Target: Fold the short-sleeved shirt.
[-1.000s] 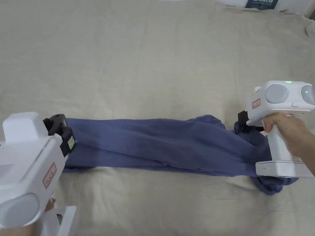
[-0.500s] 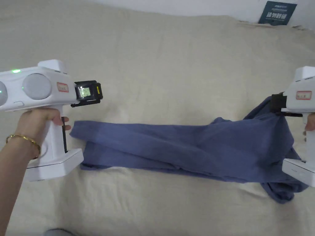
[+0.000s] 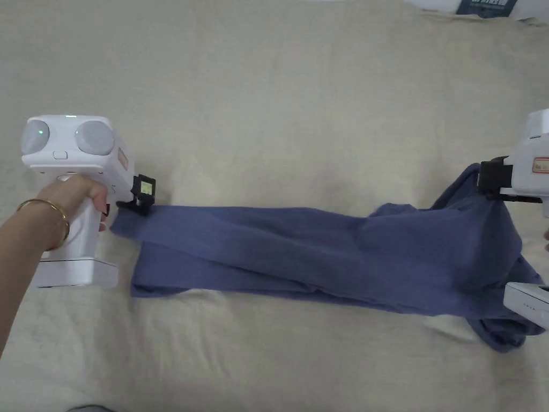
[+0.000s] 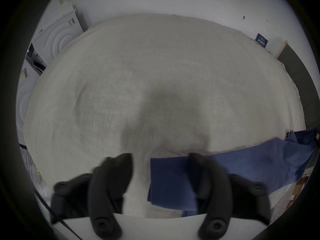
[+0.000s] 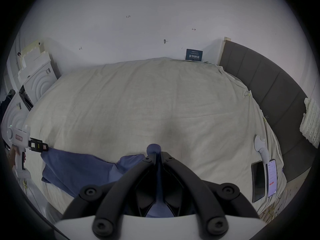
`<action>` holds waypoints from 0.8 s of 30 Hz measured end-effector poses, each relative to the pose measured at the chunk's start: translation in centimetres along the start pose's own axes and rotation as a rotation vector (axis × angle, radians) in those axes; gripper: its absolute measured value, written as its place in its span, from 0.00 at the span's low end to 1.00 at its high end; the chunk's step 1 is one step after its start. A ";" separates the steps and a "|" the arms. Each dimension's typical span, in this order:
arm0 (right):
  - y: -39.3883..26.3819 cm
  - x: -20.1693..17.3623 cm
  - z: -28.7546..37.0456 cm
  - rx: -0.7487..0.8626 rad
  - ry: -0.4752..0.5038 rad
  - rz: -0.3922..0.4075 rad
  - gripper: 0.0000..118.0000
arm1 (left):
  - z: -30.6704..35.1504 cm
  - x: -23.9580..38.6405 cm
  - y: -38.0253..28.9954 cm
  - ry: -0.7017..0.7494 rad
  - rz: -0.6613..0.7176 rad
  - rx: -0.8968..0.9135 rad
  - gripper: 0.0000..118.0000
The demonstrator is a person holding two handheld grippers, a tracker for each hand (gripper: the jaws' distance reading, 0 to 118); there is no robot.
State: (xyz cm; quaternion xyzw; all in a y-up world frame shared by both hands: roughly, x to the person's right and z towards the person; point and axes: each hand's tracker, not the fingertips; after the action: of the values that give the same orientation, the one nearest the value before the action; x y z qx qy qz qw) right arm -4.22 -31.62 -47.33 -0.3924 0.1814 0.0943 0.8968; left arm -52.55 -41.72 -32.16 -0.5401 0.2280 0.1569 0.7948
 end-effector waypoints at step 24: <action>1.5 4.3 13.1 0.237 -0.027 -0.183 0.02 | 20.0 -3.2 -3.1 -0.158 0.134 0.660 0.00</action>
State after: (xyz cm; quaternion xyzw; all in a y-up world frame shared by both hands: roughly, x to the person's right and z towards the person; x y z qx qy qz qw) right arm 2.57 -20.84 -41.86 -0.2972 0.1427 -0.0044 0.9441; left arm -49.89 -24.26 -21.73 -0.2239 0.2390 0.1679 0.9298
